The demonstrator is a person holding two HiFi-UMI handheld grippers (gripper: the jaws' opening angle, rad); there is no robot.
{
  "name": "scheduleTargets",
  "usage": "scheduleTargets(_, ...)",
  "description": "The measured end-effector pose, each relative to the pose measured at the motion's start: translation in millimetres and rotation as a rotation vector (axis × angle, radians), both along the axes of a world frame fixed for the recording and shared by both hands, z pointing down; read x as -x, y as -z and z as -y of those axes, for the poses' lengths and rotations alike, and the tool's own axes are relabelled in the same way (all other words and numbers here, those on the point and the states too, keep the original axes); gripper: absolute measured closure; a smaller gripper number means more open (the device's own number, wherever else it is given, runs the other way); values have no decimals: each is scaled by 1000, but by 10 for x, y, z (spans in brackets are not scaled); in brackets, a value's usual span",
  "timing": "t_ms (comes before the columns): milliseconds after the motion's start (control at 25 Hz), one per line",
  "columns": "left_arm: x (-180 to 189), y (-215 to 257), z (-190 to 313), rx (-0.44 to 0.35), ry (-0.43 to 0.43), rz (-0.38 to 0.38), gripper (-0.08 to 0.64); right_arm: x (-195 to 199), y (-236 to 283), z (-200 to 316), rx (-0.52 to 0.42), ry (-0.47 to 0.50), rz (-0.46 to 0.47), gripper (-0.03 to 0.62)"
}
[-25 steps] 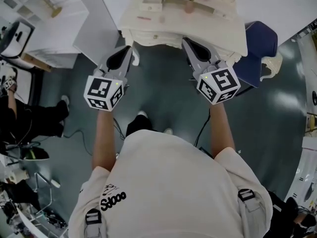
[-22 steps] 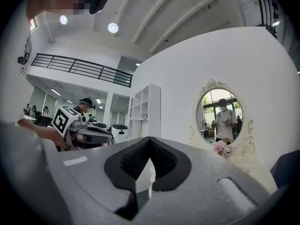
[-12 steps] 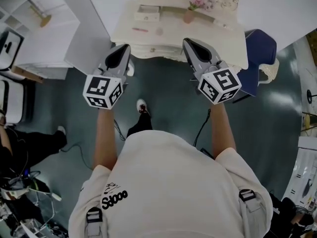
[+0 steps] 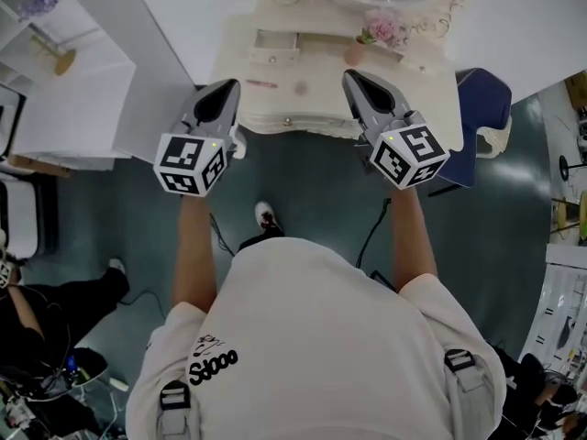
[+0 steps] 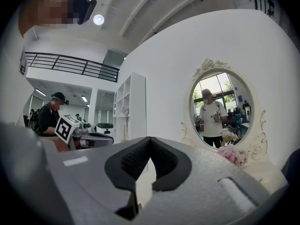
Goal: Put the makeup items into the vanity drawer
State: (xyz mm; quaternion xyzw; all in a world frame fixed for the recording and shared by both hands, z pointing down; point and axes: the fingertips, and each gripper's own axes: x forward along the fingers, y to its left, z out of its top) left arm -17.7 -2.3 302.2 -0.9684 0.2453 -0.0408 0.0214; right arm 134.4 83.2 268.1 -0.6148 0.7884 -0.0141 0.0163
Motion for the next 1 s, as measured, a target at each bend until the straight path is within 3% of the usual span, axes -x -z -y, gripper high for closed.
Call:
scheduleTargets(400, 27, -258, 815, 59, -26, 16, 543, 108, -252, 816, 113, -20, -7, 600)
scheduleTargets(600, 55, -559, 1041, 105, -23, 62, 543, 223, -483, 1165, 171, -4, -12, 592)
scheduleTargets(760, 132, -756, 1142, 151, -2, 65, 543, 357, -851, 1405, 270, 47, -80, 591)
scheduleTargets(920, 208, -910, 1266, 183, 25, 72, 543, 568, -1236, 1613, 387, 196, -90, 591)
scheduleTargets(1000, 228, -1011, 1341, 207, 44, 70, 543, 624, -1422, 1726, 427, 245, -143, 591)
